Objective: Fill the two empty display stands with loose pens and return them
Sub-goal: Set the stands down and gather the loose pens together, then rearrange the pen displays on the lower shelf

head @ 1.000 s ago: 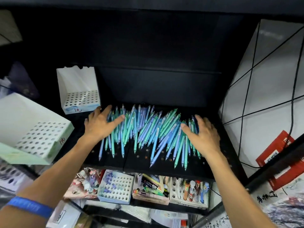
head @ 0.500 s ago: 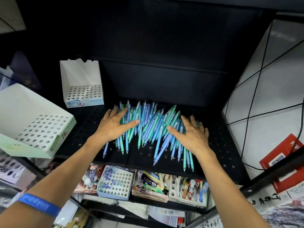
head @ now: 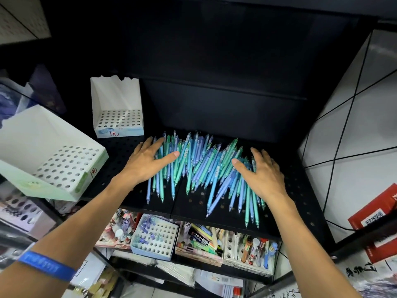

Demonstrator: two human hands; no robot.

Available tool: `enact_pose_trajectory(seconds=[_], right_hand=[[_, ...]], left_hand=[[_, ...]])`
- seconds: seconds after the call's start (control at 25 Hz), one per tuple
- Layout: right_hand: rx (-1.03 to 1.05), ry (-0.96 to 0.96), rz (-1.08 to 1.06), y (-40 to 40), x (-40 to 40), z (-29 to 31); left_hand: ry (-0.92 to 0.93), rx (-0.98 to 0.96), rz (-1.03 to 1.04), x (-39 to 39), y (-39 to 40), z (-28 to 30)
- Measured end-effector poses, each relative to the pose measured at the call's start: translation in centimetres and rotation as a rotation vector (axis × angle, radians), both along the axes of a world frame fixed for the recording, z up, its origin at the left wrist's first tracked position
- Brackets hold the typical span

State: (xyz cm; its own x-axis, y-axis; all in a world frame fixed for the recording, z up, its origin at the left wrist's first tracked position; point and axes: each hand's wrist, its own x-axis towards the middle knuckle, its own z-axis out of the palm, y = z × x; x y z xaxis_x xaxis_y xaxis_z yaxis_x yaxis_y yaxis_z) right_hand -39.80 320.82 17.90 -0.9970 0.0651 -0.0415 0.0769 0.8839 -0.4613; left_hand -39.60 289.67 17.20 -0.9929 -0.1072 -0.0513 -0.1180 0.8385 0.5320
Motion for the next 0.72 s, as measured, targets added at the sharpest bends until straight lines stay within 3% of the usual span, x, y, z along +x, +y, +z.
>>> enact_pose_trajectory(seconds=[0.2,0.36,0.72], right_hand=[[-0.077,0.215,0.121,-3.1,2.7,1.0],[-0.107,0.234,0.272,-7.0,6.7,0.9],[-0.139,0.286,0.222,-13.1,20.6,-1.0]], left_hand=[[0.097,0.06,0.11,3.3,-1.1,0.1],[0.16,0.096,0.155,8.6,-2.9,-0.9],[0.29,0.239,0.046,20.8,-5.7,-1.6]])
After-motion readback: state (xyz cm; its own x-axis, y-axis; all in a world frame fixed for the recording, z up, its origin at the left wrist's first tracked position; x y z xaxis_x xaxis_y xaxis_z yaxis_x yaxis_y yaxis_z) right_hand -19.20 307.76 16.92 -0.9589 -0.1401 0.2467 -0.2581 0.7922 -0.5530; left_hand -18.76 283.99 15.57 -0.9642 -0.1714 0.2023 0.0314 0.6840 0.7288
